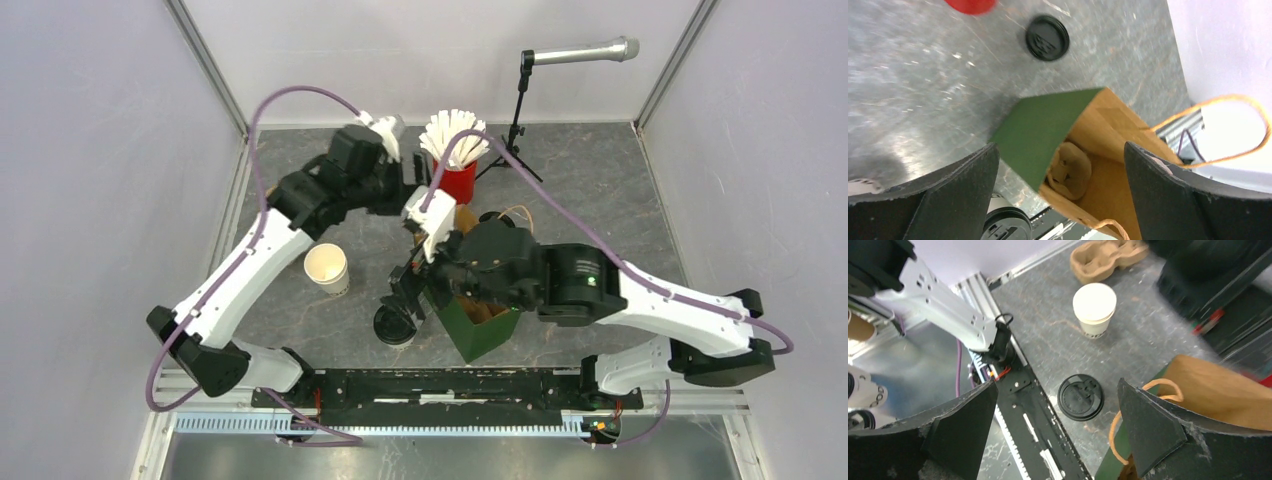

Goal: Pack the takeout coffee

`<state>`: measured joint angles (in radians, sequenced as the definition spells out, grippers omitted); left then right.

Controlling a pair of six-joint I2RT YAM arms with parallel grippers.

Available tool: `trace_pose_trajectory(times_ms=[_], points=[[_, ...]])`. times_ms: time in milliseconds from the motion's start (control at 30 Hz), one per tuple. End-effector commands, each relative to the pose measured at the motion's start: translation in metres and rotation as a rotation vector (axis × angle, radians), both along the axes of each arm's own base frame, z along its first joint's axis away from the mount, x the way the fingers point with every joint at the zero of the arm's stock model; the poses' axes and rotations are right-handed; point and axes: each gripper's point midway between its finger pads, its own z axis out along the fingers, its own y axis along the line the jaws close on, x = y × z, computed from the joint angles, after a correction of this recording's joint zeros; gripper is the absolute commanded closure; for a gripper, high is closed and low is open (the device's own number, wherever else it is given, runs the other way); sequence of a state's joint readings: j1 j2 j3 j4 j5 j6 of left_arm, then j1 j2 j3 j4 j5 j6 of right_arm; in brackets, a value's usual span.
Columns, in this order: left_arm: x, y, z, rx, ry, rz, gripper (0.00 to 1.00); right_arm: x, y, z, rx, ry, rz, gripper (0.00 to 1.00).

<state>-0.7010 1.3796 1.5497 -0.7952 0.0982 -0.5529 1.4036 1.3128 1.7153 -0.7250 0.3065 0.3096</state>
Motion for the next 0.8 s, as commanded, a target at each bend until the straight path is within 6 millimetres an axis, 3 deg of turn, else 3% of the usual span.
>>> trace_pose_trajectory(times_ms=[0,133,300,433,567,767], points=[[0.009,0.065,0.073,-0.059,-0.112,0.196,0.0,-0.023,0.026,-0.004,0.044,0.047,0.121,0.04],[0.008,0.128,0.115,-0.068,-0.218,0.344,0.0,-0.035,0.052,-0.021,-0.008,0.068,0.183,0.09],[-0.015,0.177,0.133,0.058,-0.315,0.463,0.0,-0.038,0.08,-0.057,-0.124,0.091,0.221,0.15],[-0.035,0.197,0.133,0.092,-0.347,0.5,0.0,-0.021,0.078,-0.107,-0.296,0.135,0.139,0.13],[-0.051,0.21,0.13,0.09,-0.377,0.531,0.0,-0.012,0.059,-0.159,-0.426,0.215,0.1,0.07],[-0.067,0.216,0.137,-0.005,-0.471,0.551,0.0,-0.004,0.043,-0.194,-0.586,0.203,0.072,0.02]])
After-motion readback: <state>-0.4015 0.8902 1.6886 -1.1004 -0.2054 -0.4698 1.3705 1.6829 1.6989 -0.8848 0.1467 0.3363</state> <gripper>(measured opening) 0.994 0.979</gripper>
